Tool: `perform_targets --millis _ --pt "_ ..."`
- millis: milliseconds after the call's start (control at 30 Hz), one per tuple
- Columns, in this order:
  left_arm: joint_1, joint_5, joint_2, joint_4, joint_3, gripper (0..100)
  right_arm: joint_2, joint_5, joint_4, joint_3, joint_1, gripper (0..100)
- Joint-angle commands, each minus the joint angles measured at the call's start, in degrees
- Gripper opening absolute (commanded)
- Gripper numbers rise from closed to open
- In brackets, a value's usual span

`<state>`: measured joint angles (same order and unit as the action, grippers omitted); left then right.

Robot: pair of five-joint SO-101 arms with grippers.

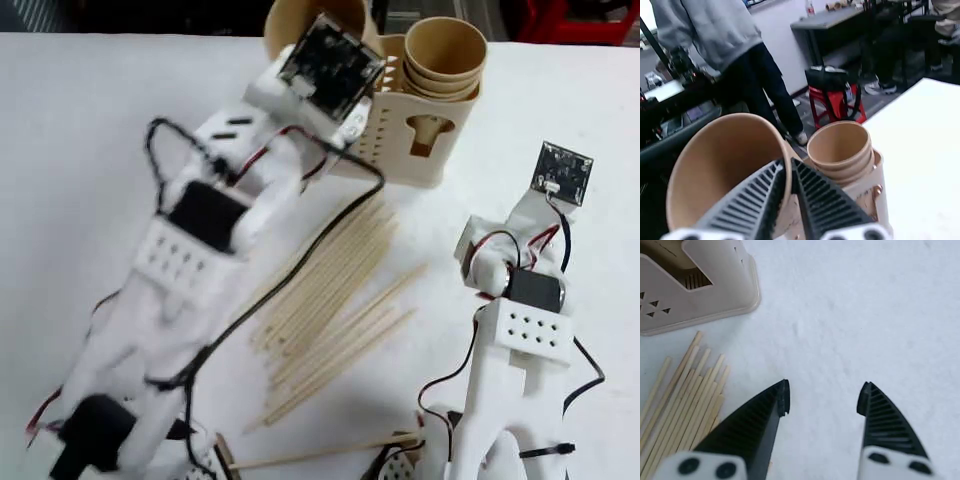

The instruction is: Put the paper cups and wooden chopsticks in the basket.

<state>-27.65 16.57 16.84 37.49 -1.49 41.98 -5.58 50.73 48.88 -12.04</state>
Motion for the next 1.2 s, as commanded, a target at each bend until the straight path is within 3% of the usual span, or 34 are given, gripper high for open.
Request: perform_targets --millis 0,500,733,967,1167 --pt "-0.84 -0.26 -6.64 -9.93 -6.68 2 1.36 -0.18 -0.92 -0.44 0.13 22.3" --pt "-6.11 -0.26 -36.88 -11.43 -37.10 2 1.36 -0.18 -1.01 -0.44 0.13 22.3" --pt "-6.64 -0.26 -45.41 1.05 -49.93 3 1.36 -0.09 -1.01 -0.44 0.13 22.3" --pt "-7.69 -0.26 -46.99 17.32 -61.71 16 1.36 -0.09 -1.10 -0.53 0.13 22.3" --pt "-7.16 -0.44 -46.37 19.25 -66.37 16 1.36 -0.09 -1.10 -0.53 0.13 22.3"
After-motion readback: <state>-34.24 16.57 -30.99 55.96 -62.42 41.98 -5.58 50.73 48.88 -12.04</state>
